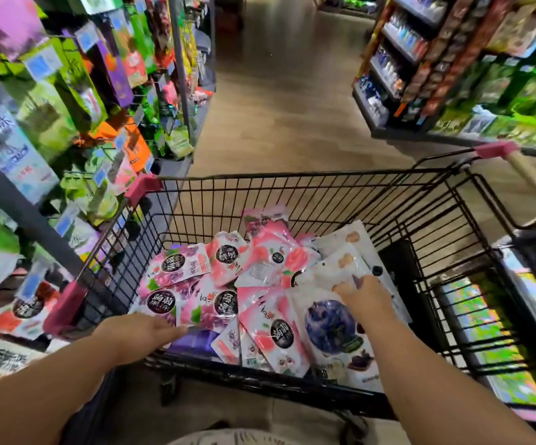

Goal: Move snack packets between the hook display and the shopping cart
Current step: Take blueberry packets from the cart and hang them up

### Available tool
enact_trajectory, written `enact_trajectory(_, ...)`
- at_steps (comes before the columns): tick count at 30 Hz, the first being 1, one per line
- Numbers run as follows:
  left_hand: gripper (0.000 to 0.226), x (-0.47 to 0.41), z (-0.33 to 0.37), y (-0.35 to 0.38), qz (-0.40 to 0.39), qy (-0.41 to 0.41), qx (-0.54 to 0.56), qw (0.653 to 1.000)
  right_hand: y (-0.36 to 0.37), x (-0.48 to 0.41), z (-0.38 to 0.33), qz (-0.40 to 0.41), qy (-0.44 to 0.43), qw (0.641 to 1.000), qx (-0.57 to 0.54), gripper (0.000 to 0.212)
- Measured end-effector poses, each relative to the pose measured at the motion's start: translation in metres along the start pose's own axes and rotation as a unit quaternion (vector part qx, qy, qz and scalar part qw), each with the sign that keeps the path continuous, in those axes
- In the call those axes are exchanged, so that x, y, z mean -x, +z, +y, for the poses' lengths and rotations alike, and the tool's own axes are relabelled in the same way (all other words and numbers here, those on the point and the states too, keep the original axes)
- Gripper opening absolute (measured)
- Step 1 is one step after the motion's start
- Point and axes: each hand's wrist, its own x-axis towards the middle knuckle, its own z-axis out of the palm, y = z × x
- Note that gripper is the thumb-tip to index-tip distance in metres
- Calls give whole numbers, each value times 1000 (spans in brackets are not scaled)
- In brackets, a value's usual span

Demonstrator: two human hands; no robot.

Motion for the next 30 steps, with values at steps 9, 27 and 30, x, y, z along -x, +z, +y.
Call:
enact_trajectory(9, 52, 4, -2, 4, 23, 7, 32, 999, 20, -17, 20, -66, 16, 997, 41, 46)
enact_trajectory(27, 102, 11, -6, 11, 27, 0, 240, 970, 4, 78, -107, -162, -173, 892, -384, 10)
enact_trajectory(30, 106, 11, -11, 12, 30, 32, 271, 962, 21, 98, -136, -247, -136, 812, -511, 20)
